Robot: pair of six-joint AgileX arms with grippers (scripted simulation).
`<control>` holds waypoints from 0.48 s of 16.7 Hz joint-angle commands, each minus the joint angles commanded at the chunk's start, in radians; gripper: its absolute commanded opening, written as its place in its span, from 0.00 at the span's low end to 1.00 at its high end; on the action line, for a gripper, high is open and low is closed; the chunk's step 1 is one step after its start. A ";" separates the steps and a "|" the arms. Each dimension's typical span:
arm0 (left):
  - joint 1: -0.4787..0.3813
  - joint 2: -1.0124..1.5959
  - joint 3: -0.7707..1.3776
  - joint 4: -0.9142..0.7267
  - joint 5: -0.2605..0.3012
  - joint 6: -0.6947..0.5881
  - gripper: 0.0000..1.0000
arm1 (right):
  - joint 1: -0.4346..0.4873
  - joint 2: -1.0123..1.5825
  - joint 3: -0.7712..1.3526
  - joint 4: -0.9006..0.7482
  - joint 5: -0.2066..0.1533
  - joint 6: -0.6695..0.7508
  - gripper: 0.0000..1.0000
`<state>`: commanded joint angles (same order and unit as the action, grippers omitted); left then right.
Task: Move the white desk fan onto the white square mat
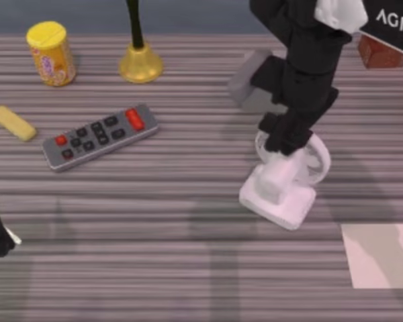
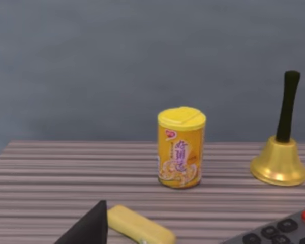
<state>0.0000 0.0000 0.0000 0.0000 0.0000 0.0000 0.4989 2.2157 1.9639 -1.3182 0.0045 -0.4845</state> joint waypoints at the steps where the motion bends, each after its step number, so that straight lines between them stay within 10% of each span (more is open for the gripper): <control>1: 0.000 0.000 0.000 0.000 0.000 0.000 1.00 | 0.000 0.000 0.000 0.000 0.000 0.000 0.10; 8: 0.000 0.000 0.000 0.000 0.000 0.000 1.00 | 0.000 0.000 0.000 0.000 0.000 0.000 0.00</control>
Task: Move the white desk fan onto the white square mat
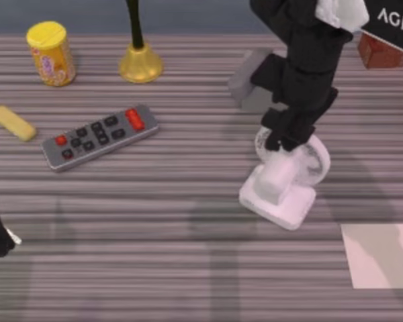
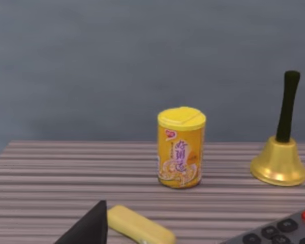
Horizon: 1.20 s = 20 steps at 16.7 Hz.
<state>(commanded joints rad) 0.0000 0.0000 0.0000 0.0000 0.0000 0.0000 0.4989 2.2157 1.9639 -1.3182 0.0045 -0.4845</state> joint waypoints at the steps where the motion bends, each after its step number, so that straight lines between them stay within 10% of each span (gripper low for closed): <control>1: 0.000 0.000 0.000 0.000 0.000 0.000 1.00 | 0.000 0.000 0.000 0.000 0.000 0.000 0.00; 20: 0.000 0.000 0.000 0.000 0.000 0.000 1.00 | -0.001 -0.007 0.223 -0.210 0.001 0.060 0.00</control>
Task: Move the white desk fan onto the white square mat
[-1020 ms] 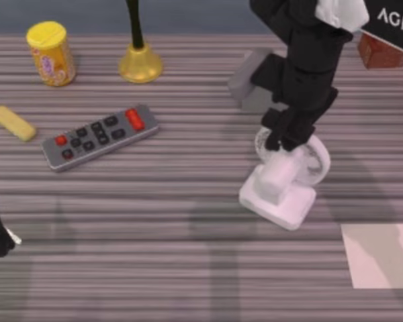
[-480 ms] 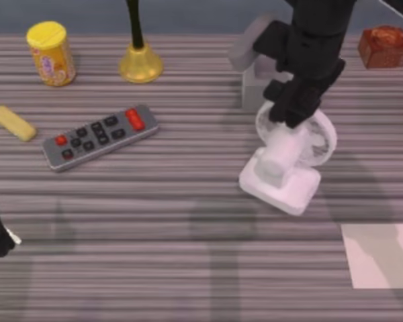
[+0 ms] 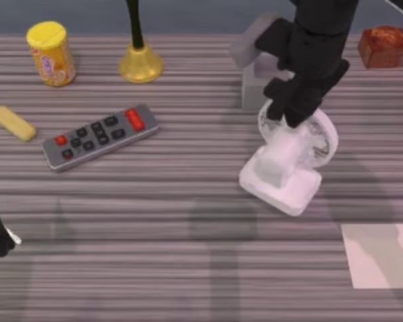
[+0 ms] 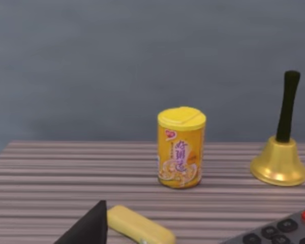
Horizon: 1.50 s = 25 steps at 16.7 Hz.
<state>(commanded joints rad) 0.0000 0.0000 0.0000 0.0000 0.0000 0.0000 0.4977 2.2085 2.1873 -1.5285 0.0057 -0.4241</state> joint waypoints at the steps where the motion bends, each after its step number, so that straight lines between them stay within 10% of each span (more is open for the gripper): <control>1: 0.000 0.000 0.000 0.000 0.000 0.000 1.00 | -0.002 -0.015 -0.014 0.004 -0.001 0.042 0.00; 6: 0.000 0.000 0.000 0.000 0.000 0.000 1.00 | -0.027 -0.147 -0.130 0.041 -0.004 0.408 0.00; 19: 0.000 0.000 0.000 0.000 0.000 0.000 1.00 | -0.142 -0.609 -0.654 0.158 0.002 1.886 0.00; 25: 0.000 0.000 0.000 0.000 0.000 0.000 1.00 | -0.181 -0.714 -0.868 0.161 0.013 2.253 0.00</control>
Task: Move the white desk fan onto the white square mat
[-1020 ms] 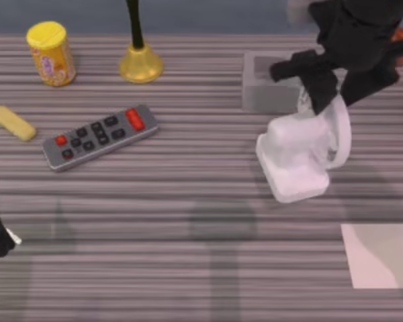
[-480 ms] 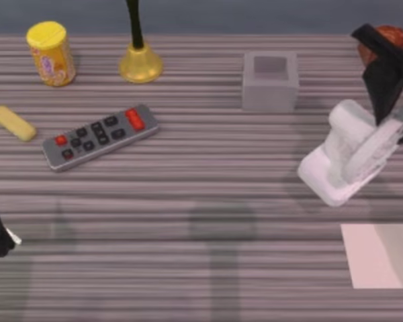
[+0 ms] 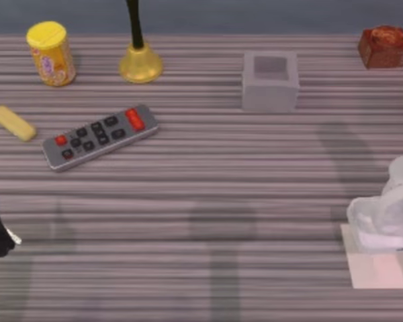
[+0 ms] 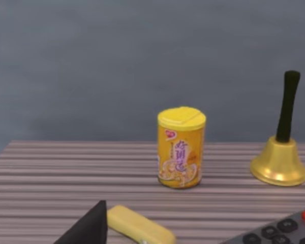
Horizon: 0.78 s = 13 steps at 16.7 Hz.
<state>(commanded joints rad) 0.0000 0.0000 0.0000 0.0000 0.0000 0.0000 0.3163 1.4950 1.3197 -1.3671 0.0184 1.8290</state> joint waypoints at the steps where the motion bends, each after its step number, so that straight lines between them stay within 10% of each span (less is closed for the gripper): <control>1: 0.000 0.000 0.000 0.000 0.000 0.000 1.00 | -0.004 -0.008 -0.020 0.000 0.001 0.028 0.00; 13: 0.000 0.000 0.000 0.000 0.000 0.000 1.00 | -0.008 -0.003 -0.135 0.114 0.002 0.050 0.00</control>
<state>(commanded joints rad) 0.0000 0.0000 0.0000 0.0000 0.0000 0.0000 0.3081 1.4917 1.1844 -1.2533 0.0202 1.8793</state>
